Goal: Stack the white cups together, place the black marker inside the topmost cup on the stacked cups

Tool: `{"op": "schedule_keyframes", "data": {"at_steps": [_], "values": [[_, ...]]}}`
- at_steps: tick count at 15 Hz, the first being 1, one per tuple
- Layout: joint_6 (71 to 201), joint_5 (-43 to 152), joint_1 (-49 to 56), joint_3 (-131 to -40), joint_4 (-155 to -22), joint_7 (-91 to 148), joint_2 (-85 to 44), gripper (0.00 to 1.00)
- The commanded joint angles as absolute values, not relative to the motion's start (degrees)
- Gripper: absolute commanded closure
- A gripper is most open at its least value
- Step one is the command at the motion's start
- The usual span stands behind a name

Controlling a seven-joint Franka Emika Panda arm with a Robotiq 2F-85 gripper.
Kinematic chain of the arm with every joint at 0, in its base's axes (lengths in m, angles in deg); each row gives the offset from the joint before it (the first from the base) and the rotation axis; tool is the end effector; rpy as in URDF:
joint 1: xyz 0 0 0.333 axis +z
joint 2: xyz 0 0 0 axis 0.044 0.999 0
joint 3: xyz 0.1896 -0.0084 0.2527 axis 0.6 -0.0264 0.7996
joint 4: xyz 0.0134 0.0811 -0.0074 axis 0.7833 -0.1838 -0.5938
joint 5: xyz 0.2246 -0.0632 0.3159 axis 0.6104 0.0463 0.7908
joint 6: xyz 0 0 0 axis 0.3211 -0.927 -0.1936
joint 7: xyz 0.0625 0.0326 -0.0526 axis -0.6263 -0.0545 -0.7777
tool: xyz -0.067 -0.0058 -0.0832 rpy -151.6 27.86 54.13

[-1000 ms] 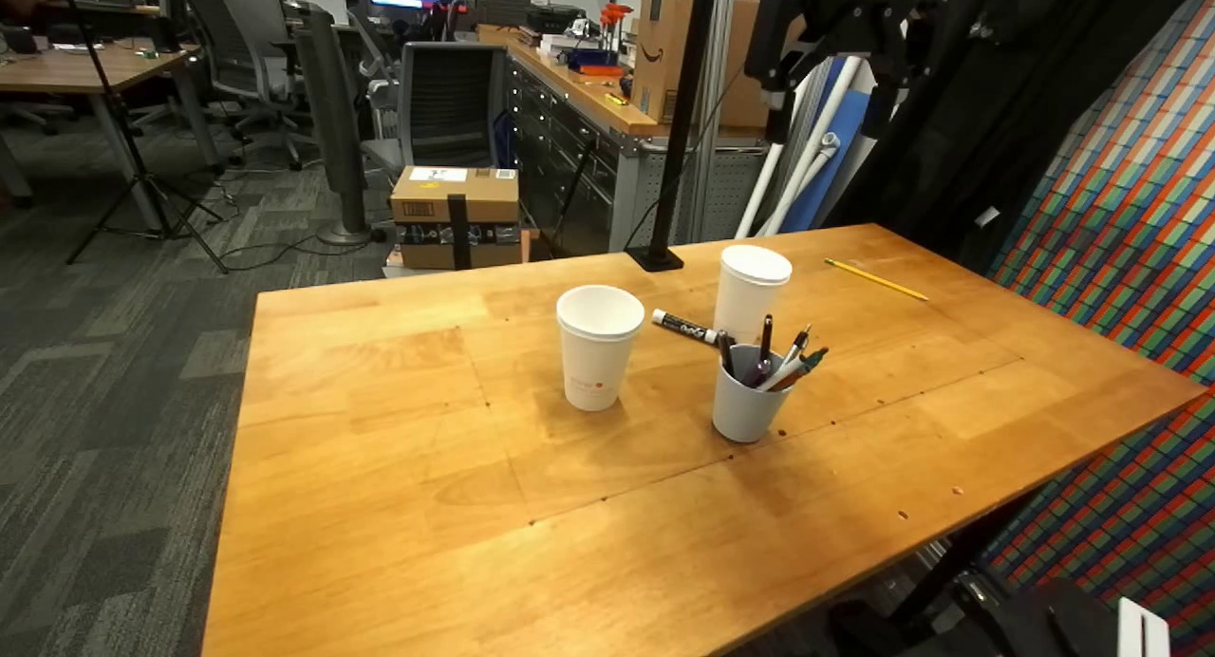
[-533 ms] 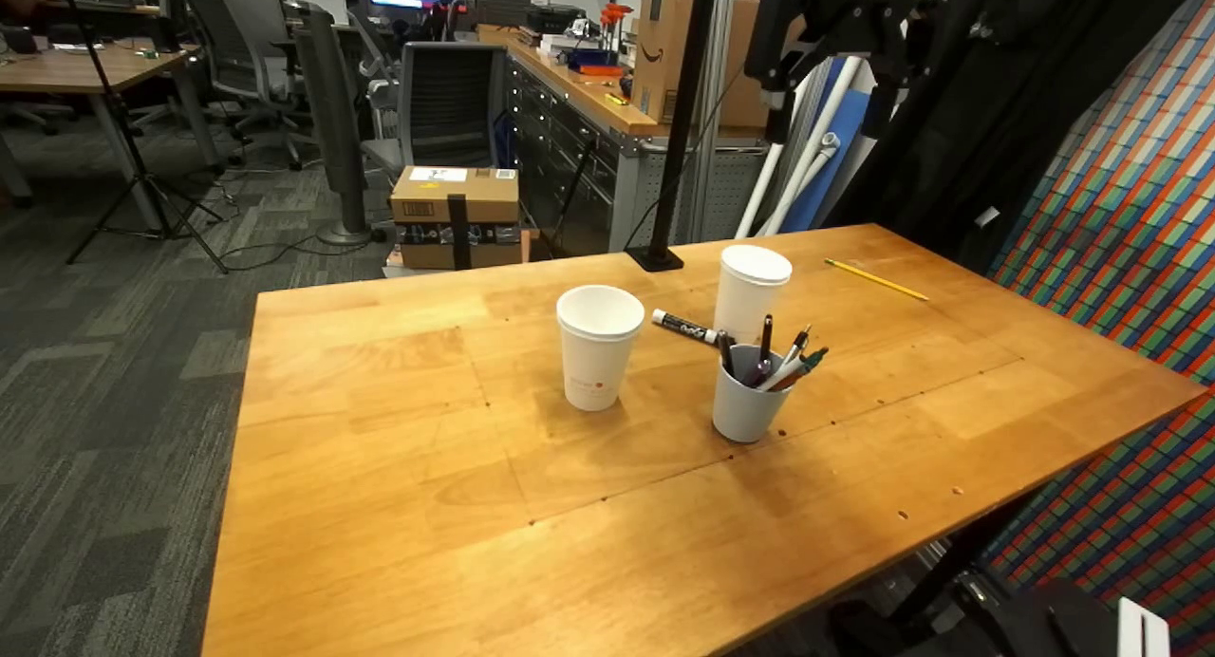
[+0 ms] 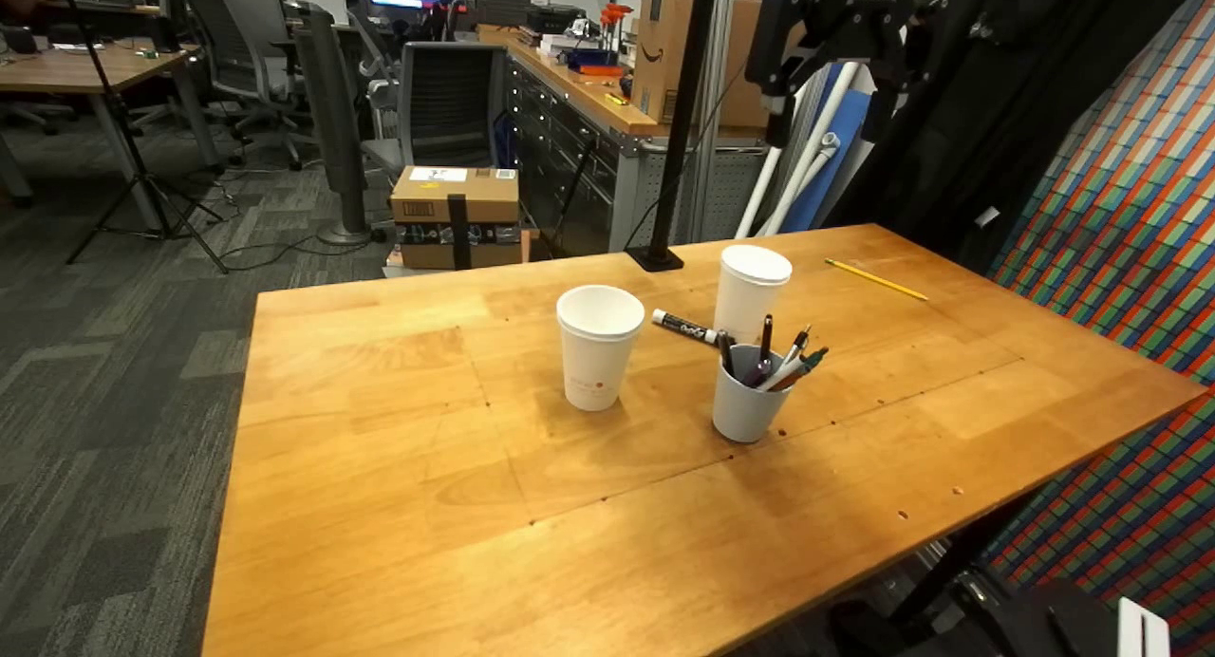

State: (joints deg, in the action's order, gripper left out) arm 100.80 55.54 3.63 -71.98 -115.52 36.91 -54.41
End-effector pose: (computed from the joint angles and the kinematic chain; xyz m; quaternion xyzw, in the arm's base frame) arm 0.4516 0.0880 0.5454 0.9986 -0.0214 -0.0170 0.0460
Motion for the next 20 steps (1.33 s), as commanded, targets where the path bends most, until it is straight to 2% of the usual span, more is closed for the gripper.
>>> {"op": "schedule_keyframes", "data": {"at_steps": [1,10,20], "values": [[105.44,57.04,4.45,-74.62,-115.24,33.31,-52.91,0.0],[113.92,63.97,4.12,-81.19,-114.93,15.58,-46.48,0.0],[116.54,71.89,6.35,-80.54,-115.7,-3.45,-41.61,0.0]]}}
